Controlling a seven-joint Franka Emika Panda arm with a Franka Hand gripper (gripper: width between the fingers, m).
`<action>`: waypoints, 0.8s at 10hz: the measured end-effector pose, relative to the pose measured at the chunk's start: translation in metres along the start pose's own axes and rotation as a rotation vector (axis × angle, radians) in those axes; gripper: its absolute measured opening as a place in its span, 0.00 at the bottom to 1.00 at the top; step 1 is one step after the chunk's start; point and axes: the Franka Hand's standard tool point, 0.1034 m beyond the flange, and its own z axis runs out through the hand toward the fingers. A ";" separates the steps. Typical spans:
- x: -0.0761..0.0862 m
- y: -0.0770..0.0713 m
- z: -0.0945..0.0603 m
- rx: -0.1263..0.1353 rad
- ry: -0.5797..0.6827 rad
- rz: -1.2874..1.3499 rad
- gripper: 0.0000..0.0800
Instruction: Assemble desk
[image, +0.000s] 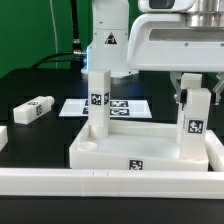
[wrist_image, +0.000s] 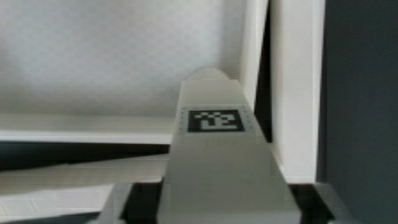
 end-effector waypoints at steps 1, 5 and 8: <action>0.000 0.002 0.000 0.003 -0.002 0.108 0.36; 0.002 0.020 0.000 -0.026 -0.009 0.411 0.37; 0.004 0.026 0.000 -0.034 -0.003 0.485 0.50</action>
Offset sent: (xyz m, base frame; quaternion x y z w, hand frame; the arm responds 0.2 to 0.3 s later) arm -0.0015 0.0038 0.0000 0.0098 -0.0150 0.2714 0.9623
